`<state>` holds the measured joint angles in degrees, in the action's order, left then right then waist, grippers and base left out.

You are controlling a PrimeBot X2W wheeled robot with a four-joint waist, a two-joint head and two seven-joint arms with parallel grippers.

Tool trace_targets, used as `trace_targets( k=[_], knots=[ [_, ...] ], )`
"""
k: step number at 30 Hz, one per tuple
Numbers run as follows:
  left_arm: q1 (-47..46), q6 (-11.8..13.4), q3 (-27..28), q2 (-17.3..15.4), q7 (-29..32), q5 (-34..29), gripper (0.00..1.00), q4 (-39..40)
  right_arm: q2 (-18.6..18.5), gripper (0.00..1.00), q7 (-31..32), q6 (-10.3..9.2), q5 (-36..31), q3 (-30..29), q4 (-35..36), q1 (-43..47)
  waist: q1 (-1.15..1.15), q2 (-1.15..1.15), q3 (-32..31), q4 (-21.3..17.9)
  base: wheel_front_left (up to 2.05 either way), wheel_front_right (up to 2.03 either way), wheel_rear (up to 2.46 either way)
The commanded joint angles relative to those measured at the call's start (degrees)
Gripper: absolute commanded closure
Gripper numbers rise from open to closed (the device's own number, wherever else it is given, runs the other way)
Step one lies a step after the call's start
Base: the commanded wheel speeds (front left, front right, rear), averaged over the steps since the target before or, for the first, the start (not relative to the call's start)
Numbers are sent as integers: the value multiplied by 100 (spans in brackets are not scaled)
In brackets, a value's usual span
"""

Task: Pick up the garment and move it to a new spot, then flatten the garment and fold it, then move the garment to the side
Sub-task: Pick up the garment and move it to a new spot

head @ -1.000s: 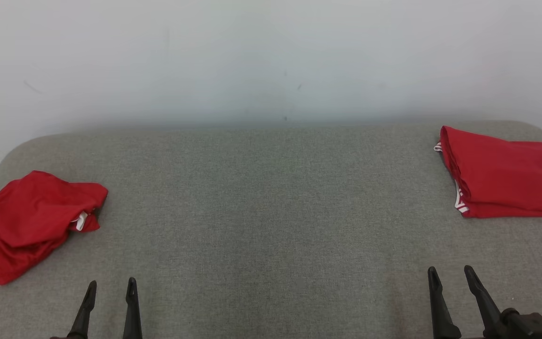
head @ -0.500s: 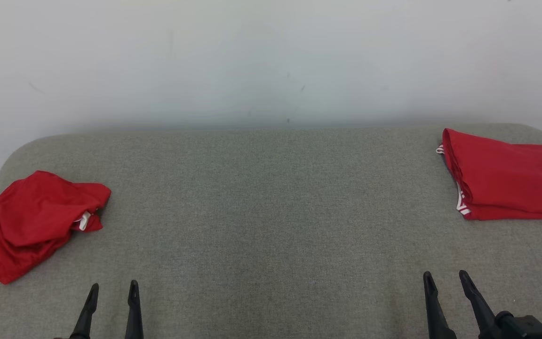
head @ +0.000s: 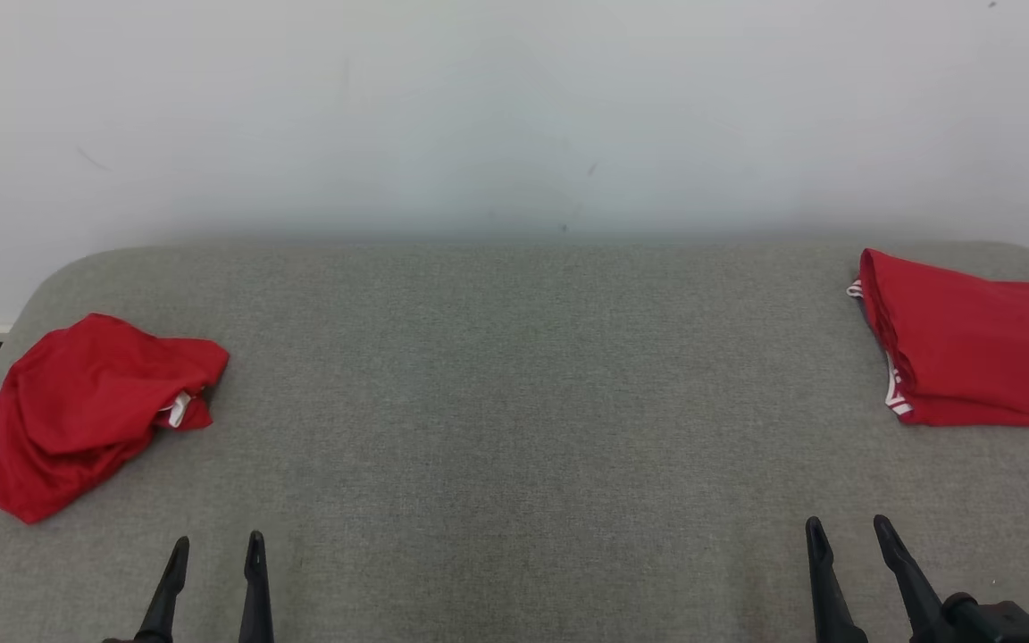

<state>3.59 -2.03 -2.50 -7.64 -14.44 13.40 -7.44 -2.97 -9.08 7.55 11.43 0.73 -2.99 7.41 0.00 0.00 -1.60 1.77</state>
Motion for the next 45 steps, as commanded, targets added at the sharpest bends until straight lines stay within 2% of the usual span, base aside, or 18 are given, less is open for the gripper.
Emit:
trace_targets(
  k=[1, 19, 33, 45],
  knots=[
    [-7, 2, -24, -22, 19, 12, 0, 15, 12, 0, -30, -10, 63, -11, 7, 88, 0, 0, 2, 144, 0, 0, 0],
    [-245, 91, 43, -154, 71, 134, 0, -108, 11, 0, -168, -10, 209, 66, -186, -49, 0, 0, 147, 1739, 0, 0, 0],
    [-283, 192, 112, -152, 24, 226, 0, -112, 9, 0, -143, -10, 119, 82, -200, -151, 0, 0, 297, 2479, 0, 0, 0],
    [-283, 253, 158, -227, 0, 275, 0, -125, 9, 0, -109, -10, 99, 140, -209, -160, 0, 0, 311, 2800, 0, 0, 0]
  ],
)
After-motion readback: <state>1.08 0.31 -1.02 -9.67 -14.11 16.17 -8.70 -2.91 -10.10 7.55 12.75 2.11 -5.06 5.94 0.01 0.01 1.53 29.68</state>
